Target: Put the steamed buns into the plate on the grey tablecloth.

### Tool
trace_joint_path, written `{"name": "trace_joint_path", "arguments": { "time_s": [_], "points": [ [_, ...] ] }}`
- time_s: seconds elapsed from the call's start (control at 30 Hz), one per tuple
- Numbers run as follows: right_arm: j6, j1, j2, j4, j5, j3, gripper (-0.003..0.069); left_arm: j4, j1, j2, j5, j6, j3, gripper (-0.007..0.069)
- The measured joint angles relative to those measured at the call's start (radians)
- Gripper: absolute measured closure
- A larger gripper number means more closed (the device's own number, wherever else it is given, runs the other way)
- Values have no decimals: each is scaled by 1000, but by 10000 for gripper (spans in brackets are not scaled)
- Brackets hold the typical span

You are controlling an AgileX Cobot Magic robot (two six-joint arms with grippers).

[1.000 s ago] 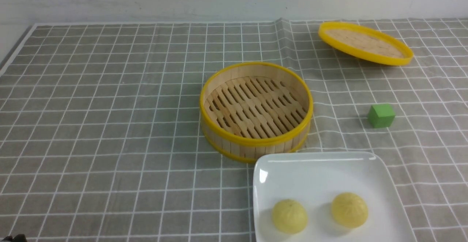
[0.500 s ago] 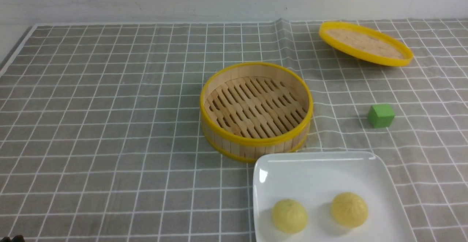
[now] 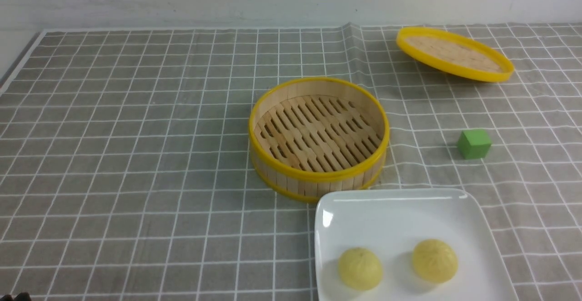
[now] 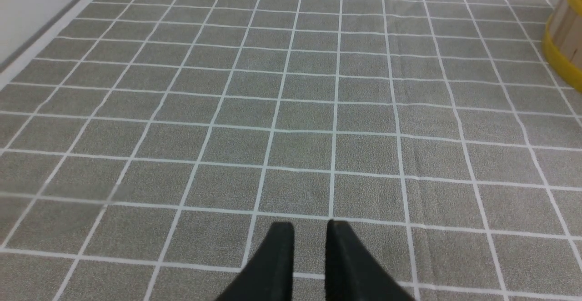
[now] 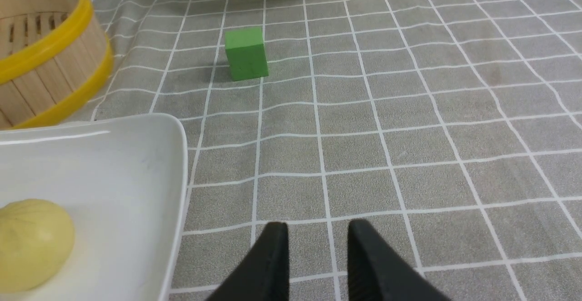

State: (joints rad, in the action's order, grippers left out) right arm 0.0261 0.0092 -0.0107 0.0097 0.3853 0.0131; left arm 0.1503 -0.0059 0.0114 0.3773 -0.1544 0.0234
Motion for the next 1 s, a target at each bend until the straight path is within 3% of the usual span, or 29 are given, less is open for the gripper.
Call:
{"name": "trace_joint_path", "arguments": {
  "time_s": [0.47,1.0],
  "points": [
    [0,0,0,0,0,0,430,74,0,0,4,0,0,473],
    [0,0,0,0,0,0,422,241,0,0,11,0,2,461]
  ]
}}
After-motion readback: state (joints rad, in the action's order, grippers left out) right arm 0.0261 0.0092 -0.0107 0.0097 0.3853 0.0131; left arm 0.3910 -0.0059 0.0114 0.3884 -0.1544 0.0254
